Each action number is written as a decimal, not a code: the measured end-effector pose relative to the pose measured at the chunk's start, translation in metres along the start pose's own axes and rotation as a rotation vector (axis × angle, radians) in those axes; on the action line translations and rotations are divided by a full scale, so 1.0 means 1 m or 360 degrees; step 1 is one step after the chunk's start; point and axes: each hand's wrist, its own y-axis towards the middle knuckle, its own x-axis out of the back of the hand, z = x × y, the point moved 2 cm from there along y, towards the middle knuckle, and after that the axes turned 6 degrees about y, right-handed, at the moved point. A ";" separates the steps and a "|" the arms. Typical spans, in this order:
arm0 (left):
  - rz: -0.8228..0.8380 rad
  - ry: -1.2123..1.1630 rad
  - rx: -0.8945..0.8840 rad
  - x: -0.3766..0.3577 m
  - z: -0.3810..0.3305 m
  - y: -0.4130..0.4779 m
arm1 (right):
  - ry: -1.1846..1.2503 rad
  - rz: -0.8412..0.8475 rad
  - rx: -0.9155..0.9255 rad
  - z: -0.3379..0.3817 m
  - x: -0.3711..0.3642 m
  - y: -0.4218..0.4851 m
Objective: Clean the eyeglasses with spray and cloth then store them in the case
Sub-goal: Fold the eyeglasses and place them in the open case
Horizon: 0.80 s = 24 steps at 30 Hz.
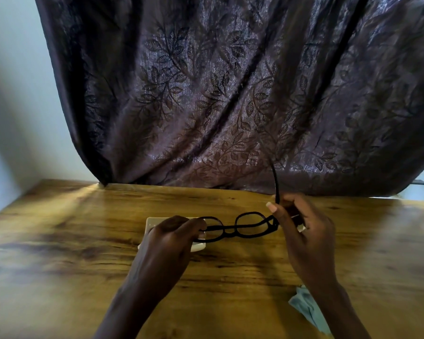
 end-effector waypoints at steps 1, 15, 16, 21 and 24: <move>-0.0007 -0.0012 -0.0005 0.000 0.000 0.000 | -0.0015 0.0014 0.0015 0.000 -0.001 0.000; -0.0081 0.0121 -0.0057 0.004 -0.008 0.005 | -0.0304 0.0569 0.0051 -0.008 -0.010 -0.007; -0.0079 0.0143 -0.0047 0.003 -0.009 0.004 | -0.0287 0.0585 0.0021 -0.008 -0.010 -0.007; -0.0070 0.0184 0.0031 -0.001 -0.011 0.002 | -0.0268 0.0604 -0.0047 -0.009 -0.010 -0.008; -0.0070 0.0184 0.0057 -0.002 -0.012 0.003 | -0.0249 0.0602 -0.0058 -0.011 -0.009 -0.011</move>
